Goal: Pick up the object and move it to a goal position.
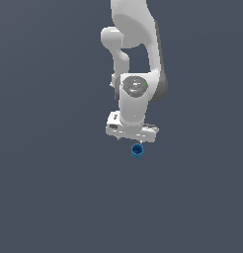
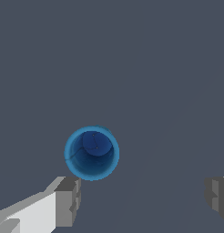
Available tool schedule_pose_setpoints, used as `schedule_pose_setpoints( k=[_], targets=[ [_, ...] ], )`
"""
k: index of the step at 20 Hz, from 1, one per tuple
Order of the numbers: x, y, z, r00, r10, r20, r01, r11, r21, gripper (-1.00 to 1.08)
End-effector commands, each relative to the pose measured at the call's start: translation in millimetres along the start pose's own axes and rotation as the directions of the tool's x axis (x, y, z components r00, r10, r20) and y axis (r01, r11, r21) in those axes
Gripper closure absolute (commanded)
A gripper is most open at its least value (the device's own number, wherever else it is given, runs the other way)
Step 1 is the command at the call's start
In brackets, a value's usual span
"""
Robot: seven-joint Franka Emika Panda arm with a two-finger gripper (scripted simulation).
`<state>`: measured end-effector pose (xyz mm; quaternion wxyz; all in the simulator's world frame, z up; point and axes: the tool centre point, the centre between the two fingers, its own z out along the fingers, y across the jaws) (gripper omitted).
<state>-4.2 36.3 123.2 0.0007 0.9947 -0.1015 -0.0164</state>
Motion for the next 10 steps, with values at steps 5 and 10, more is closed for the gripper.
schedule_pose_setpoints(
  k=[5, 10],
  targets=[
    [2, -13, 10, 0.987, 0.159, -0.009, -0.159, 0.987, 0.004, -0.92],
    [3, -24, 18, 0.960, 0.279, -0.015, -0.279, 0.960, 0.009, -0.92]
  ],
)
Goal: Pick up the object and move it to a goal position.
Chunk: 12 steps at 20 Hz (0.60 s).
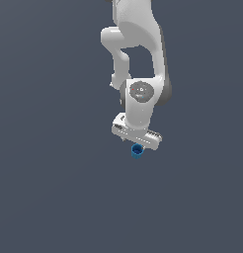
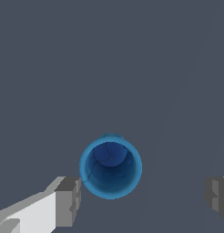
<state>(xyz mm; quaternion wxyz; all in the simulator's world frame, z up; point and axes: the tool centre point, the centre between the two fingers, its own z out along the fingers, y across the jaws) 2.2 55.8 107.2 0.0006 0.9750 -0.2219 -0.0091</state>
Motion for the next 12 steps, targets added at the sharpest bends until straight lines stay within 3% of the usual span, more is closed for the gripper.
schedule_pose_setpoints(
  k=[1, 12],
  targets=[
    [-1, -5, 4, 0.998, 0.061, -0.004, -0.061, 0.998, 0.002, -0.92],
    [-3, -19, 15, 0.973, 0.231, -0.014, -0.231, 0.973, 0.008, -0.92]
  ],
)
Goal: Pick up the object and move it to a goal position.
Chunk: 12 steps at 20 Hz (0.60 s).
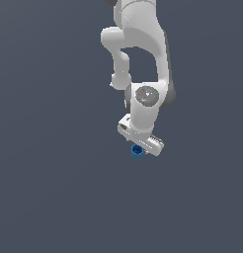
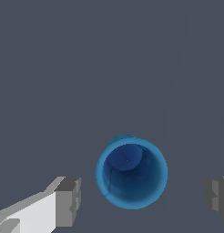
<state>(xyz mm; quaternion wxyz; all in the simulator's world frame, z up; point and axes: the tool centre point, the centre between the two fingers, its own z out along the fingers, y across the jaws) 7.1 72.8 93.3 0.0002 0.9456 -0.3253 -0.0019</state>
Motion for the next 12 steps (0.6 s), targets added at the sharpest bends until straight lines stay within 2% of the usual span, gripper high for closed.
schedule_pose_setpoints(
  k=[1, 12],
  targets=[
    [-0.6, -1.8, 1.5, 1.000, 0.026, -0.002, -0.026, 1.000, 0.001, -0.92],
    [-1.5, -3.2, 9.0, 0.999, 0.045, -0.003, -0.045, 0.999, 0.002, -0.92]
  ],
)
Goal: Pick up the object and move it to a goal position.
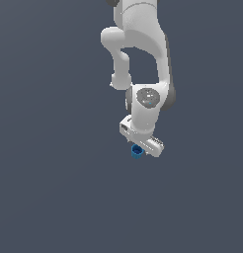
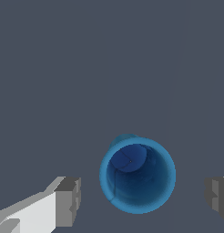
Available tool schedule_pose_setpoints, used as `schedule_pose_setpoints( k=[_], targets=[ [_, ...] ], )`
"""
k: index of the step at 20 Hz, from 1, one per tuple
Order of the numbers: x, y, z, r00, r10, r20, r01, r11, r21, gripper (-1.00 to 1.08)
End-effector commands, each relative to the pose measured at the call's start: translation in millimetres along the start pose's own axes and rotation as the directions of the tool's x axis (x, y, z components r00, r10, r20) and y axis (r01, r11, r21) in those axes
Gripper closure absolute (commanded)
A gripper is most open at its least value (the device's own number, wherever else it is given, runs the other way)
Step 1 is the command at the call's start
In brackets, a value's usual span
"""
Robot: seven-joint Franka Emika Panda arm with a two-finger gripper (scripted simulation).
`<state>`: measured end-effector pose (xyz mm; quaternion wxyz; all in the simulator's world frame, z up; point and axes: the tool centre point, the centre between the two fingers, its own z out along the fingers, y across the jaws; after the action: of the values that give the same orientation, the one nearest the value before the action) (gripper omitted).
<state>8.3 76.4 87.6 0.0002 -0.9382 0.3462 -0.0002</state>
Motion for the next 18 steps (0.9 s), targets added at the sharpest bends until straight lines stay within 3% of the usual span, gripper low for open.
schedule_pose_setpoints(
  k=[1, 13, 14, 18],
  targets=[
    [0, 0, 7, 1.000, 0.000, 0.001, 0.000, 1.000, -0.001, -0.92],
    [0, 0, 47, 1.000, 0.004, 0.000, -0.004, 1.000, -0.001, -0.92],
    [0, 0, 47, 1.000, 0.004, 0.000, -0.004, 1.000, -0.001, 1.08],
    [0, 0, 47, 1.000, 0.004, 0.000, -0.004, 1.000, -0.001, 1.08]
  ],
)
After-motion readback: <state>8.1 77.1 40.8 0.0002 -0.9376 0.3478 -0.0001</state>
